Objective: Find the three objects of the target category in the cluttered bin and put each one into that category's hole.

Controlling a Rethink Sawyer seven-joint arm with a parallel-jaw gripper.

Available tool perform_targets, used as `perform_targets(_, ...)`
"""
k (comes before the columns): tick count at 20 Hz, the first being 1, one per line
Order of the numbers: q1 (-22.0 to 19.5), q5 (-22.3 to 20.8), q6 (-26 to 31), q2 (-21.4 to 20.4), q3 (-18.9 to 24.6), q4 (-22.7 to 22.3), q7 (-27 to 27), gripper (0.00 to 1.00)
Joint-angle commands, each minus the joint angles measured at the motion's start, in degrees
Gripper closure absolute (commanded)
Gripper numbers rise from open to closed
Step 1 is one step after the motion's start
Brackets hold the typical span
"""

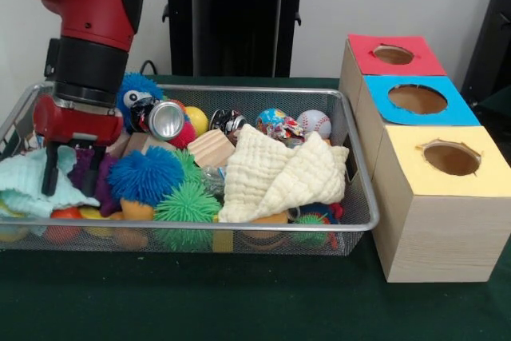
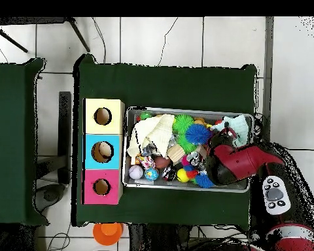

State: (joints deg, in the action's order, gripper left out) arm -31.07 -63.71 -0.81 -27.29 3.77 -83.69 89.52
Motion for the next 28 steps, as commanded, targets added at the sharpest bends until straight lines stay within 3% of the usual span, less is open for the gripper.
perform_targets(1, 0.7, 1.7, 2.9, 2.3, -0.5, 1.5, 5.8, 0.00)
perform_targets(5, -1.9, 2.2, 8.2, 5.9, 3.7, 3.3, 0.8, 0.00)
perform_targets(11, -0.8, 3.2, 16.3, 7.1, 3.5, 4.7, -5.0, 0.00)
perform_targets(12, -0.5, 3.3, 17.3, 7.3, 3.2, 4.9, -5.5, 1.00)
perform_targets(22, 1.3, 3.2, 21.7, 7.5, 3.5, 6.6, -6.1, 1.00)
perform_targets(25, 1.5, 3.6, 18.7, 5.0, 3.8, 4.3, -3.4, 1.00)
perform_targets(28, 1.0, 5.3, 16.2, -0.4, 4.1, -1.2, -0.9, 1.00)
